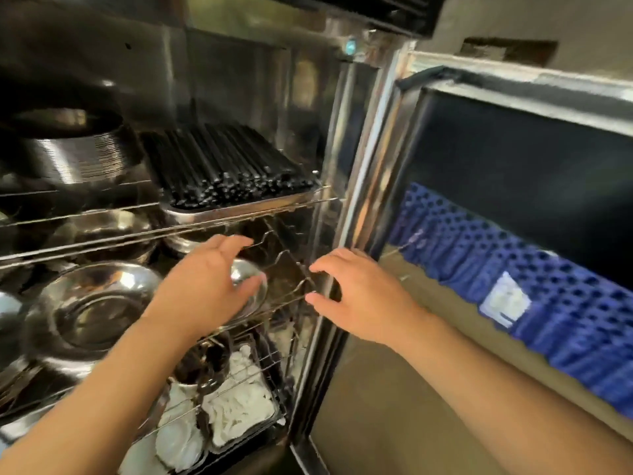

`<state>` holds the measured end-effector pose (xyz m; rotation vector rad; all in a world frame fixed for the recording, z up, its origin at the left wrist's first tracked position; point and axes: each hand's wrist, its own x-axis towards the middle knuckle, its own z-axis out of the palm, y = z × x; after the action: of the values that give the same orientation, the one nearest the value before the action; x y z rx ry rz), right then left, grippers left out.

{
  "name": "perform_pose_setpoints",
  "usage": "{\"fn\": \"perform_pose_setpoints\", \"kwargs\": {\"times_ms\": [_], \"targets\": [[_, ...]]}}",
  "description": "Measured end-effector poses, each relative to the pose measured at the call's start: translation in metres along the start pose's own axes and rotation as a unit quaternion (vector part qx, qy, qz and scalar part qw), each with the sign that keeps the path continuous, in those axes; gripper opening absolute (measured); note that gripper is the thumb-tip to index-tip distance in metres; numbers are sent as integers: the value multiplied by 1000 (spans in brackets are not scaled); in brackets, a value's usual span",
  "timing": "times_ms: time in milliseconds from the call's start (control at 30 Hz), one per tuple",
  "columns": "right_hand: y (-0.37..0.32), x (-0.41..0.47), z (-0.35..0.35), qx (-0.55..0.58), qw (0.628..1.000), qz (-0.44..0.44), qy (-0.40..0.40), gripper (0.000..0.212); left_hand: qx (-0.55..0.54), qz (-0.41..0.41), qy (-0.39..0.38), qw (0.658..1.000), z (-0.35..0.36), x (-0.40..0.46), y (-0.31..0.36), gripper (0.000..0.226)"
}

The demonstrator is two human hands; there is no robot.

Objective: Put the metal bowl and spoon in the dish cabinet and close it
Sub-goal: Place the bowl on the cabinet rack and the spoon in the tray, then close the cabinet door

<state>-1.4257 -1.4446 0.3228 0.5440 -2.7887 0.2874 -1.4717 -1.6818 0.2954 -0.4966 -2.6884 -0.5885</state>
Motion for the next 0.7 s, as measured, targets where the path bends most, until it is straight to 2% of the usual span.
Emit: {"fn": "perform_pose_setpoints", "kwargs": {"times_ms": [167,367,500,633,700], "targets": [[21,-88,-93,-67,991,69,98,43,-58,94,27,994,-18,16,76,62],[33,-208,-187,-131,958,141,212,39,-115,205,33,971,-32,0,191,65],[27,-291,-227,-134,942,122,284,37,-125,258,56,956,-40,-32,266,68],[26,-370,-256,-142,932,74,324,31,-165,284,81,941,-42,-79,344,69],[42,-406,-265,-109,928,55,351,25,-196,295,92,931,-38,-106,385,70]]}}
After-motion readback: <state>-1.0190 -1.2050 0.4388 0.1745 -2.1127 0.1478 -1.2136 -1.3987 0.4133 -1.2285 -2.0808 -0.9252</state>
